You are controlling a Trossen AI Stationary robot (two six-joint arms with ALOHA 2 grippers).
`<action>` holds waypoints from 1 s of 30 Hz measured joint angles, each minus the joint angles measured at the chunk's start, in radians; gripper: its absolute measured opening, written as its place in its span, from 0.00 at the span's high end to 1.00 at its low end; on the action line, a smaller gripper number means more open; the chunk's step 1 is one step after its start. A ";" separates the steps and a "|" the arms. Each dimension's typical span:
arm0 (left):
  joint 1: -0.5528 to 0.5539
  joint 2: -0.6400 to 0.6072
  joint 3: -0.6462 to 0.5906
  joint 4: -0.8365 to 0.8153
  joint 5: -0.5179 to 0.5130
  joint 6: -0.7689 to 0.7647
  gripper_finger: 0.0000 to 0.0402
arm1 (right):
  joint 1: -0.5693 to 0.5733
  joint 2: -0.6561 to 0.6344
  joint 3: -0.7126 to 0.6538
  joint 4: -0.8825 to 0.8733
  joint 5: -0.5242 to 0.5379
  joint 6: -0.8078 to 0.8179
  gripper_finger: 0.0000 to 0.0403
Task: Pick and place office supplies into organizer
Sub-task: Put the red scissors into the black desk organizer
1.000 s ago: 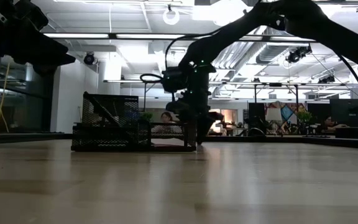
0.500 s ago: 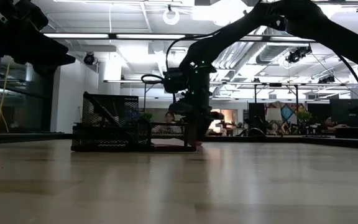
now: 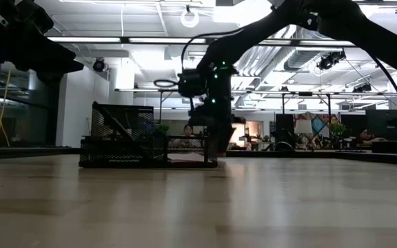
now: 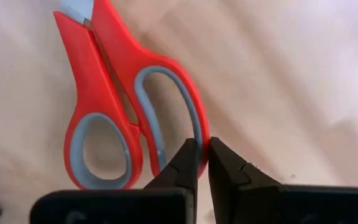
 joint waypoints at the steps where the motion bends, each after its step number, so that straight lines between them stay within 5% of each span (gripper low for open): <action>1: 0.000 0.000 0.000 0.000 0.000 0.000 0.64 | 0.002 -0.003 0.012 -0.001 0.023 -0.006 0.99; 9: 0.000 0.000 0.000 0.000 0.000 0.000 0.64 | 0.044 -0.007 0.082 -0.025 0.067 -0.043 0.99; 22: 0.000 0.000 0.000 0.000 0.000 0.000 0.64 | 0.143 -0.008 0.267 -0.222 0.447 -0.097 0.99; 30: 0.000 0.000 0.000 0.000 0.000 0.016 0.64 | 0.238 -0.011 0.403 -0.323 0.513 -0.127 0.99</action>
